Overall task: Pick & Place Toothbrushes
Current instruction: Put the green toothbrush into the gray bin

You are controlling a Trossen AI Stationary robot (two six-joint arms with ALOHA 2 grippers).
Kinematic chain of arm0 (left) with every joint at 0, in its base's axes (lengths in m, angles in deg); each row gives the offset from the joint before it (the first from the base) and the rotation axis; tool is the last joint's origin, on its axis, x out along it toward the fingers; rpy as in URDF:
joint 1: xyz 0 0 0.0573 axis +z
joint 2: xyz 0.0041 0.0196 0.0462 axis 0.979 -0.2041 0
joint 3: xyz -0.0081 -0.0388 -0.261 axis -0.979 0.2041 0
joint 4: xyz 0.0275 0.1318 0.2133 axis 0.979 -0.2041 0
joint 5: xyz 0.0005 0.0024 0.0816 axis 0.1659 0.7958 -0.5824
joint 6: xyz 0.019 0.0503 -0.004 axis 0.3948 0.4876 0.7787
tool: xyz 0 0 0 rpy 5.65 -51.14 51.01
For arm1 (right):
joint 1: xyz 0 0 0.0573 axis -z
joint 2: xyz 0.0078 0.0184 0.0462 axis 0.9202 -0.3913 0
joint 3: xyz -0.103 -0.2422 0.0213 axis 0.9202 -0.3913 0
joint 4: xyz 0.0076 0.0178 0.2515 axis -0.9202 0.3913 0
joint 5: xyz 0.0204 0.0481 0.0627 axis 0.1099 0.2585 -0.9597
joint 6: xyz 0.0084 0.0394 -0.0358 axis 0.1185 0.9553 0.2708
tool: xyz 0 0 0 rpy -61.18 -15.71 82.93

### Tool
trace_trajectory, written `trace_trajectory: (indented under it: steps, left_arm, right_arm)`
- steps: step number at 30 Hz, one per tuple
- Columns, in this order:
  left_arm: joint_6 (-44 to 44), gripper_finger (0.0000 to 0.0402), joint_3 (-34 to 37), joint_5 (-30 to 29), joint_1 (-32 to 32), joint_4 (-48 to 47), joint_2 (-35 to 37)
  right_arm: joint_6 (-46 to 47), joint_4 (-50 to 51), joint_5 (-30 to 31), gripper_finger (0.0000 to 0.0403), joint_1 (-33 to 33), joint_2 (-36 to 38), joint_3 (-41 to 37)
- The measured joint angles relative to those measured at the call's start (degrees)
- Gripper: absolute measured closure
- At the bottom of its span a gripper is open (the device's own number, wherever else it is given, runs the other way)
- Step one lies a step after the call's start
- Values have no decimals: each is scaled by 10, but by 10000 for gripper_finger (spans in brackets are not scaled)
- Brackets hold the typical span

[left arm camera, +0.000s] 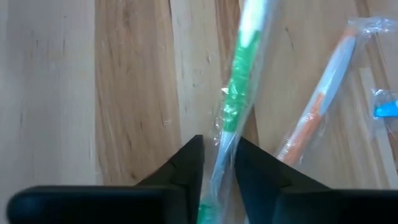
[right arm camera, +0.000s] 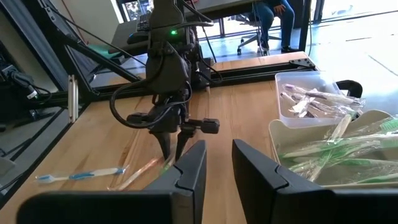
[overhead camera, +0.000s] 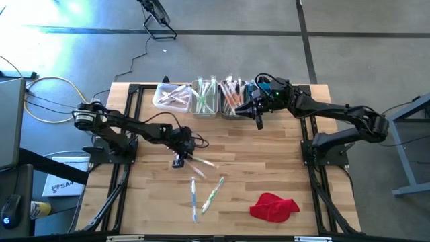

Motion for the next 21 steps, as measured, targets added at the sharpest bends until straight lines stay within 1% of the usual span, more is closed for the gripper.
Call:
trace_trajectory:
  steps: [5,12,21]
  left_arm:
    - [0,354,0,-2,0,1,0]
    - [0,392,0,3,0,5,-1]
    - [0,400,1,17,0,5,2]
  right_arm:
    - [0,0,0,333,0,0,0]
    - [0,0,0,333,0,0,0]
    - [0,0,-2,333,0,0,0]
